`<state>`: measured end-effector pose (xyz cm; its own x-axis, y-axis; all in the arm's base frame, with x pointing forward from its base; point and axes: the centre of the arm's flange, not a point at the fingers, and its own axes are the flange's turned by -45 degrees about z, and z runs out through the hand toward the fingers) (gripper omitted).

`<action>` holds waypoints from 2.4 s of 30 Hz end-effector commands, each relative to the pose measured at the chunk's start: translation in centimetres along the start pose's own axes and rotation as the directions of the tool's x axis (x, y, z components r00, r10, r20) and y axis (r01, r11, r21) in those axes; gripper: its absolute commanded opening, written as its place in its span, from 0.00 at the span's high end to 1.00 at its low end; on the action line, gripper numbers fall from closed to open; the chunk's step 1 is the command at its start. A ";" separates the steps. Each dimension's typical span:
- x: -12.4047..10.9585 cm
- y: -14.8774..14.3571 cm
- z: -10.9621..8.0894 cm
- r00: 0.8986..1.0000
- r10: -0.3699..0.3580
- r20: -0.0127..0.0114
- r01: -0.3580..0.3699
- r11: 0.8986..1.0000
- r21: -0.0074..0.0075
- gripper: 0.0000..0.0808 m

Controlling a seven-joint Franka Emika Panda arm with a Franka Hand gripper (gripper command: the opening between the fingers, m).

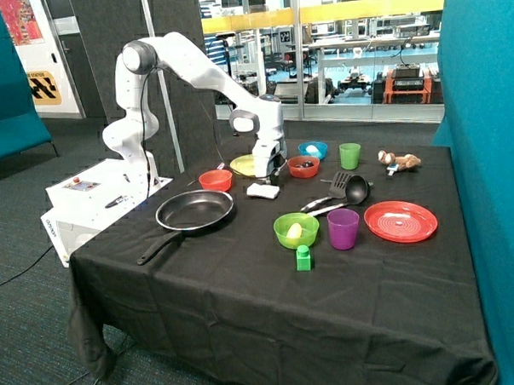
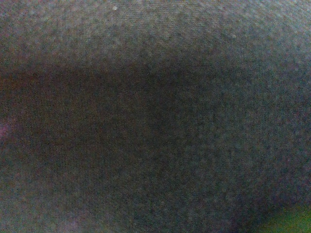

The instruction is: Cook the capsicum and place it on a plate

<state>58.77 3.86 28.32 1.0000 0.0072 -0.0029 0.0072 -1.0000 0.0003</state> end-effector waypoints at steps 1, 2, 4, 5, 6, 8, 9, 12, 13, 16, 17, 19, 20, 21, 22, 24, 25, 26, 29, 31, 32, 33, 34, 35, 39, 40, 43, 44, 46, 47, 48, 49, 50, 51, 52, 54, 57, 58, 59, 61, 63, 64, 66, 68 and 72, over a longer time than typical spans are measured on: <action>-0.2 0.2 0.0 1.000 0.002 -0.003 -0.002 1.000 0.000 1.00; -0.3 0.2 0.0 1.000 0.003 -0.003 -0.003 1.000 0.000 1.00; -0.3 0.3 0.0 1.000 0.003 -0.003 -0.003 1.000 0.000 1.00; -0.3 0.3 0.0 1.000 0.003 -0.003 -0.003 1.000 0.000 1.00; -0.3 0.3 0.0 1.000 0.003 -0.003 -0.003 1.000 0.000 1.00; -0.4 0.4 0.0 1.000 0.003 -0.003 -0.003 1.000 0.000 1.00; -0.5 0.4 -0.1 1.000 0.003 -0.003 -0.003 1.000 0.000 1.00; -0.6 0.4 -0.3 1.000 0.000 -0.003 0.000 1.000 0.000 1.00; -0.8 0.4 -0.6 1.000 -0.006 -0.003 0.006 1.000 0.000 1.00; -1.2 0.3 -1.4 1.000 -0.019 -0.003 0.019 1.000 0.000 1.00; -1.4 0.2 -1.7 1.000 -0.025 -0.003 0.025 1.000 0.000 1.00; -1.8 0.0 -2.4 0.999 -0.039 -0.003 0.039 0.999 0.000 1.00; -2.1 0.0 -2.9 0.999 -0.046 -0.003 0.046 0.999 0.000 1.00; -2.2 -0.1 -3.1 0.999 -0.049 -0.003 0.049 0.999 0.000 1.00; -2.4 -0.1 -3.4 0.999 -0.053 -0.003 0.053 0.999 0.000 1.00; -2.7 0.0 -3.9 0.999 -0.053 -0.003 0.053 0.999 0.000 1.00; -2.8 0.0 -4.2 0.999 -0.054 -0.003 0.054 0.999 0.000 1.00; -2.9 0.1 -4.5 0.999 -0.054 -0.003 0.054 0.999 0.000 1.00; -3.4 0.5 -5.4 0.999 -0.048 -0.003 0.048 0.999 0.000 1.00; -3.7 0.7 -5.8 0.999 -0.046 -0.003 0.046 0.999 0.000 1.00; -3.8 0.9 -6.0 0.999 -0.043 -0.003 0.043 0.999 0.000 1.00; -4.2 1.3 -6.4 0.999 -0.033 -0.003 0.033 0.999 0.000 1.00; -4.7 1.7 -6.7 1.000 -0.023 -0.003 0.023 1.000 0.000 1.00; -5.1 2.2 -6.9 1.000 -0.015 -0.003 0.015 1.000 0.000 1.00; -6.3 3.6 -7.5 1.000 0.014 -0.003 -0.014 1.000 0.000 1.00; -6.7 4.0 -7.8 1.000 0.025 -0.003 -0.025 1.000 0.000 1.00; -7.9 5.2 -8.6 0.999 0.054 -0.003 -0.054 0.999 0.000 1.00; -8.2 5.4 -8.8 0.999 0.054 -0.003 -0.054 0.999 0.000 1.00; -8.7 5.9 -9.2 0.998 0.064 -0.003 -0.064 0.998 0.001 1.00; -8.9 6.1 -9.4 0.998 0.068 -0.003 -0.068 0.998 0.001 1.00; -9.5 6.7 -9.8 0.996 0.093 -0.003 -0.093 0.996 0.001 1.00; -9.9 7.0 -10.0 0.995 0.097 -0.003 -0.097 0.995 0.001 1.00; -10.1 7.3 -10.2 0.995 0.102 -0.003 -0.102 0.995 0.001 1.00; -10.4 7.5 -10.4 0.995 0.104 -0.003 -0.104 0.995 0.001 1.00; -10.8 7.9 -10.6 0.993 0.115 -0.003 -0.115 0.993 0.001 1.00; -11.6 8.9 -11.0 0.991 0.132 -0.003 -0.132 0.991 0.001 1.00; -12.3 10.0 -11.2 0.988 0.154 -0.003 -0.154 0.988 0.001 1.00; -12.6 10.5 -11.2 0.987 0.162 -0.003 -0.162 0.987 0.001 1.00; -12.8 11.0 -11.1 0.985 0.174 -0.003 -0.174 0.985 0.001 1.00; -13.2 12.0 -11.0 0.982 0.188 -0.003 -0.188 0.982 0.001 1.00; -13.7 13.0 -10.9 0.977 0.213 -0.003 -0.213 0.977 0.001 1.00; -13.9 13.6 -10.8 0.976 0.217 -0.003 -0.217 0.976 0.001 1.00; -14.2 14.3 -10.6 0.976 0.218 -0.003 -0.218 0.976 0.001 1.00; -14.5 15.1 -10.5 0.976 0.219 -0.003 -0.219 0.976 0.001 1.00; -14.7 16.8 -10.2 0.981 0.195 -0.003 -0.195 0.981 0.001 1.00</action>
<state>45.43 -9.53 38.76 0.9839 -0.1785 -0.0016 -0.1785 -0.9839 -0.0045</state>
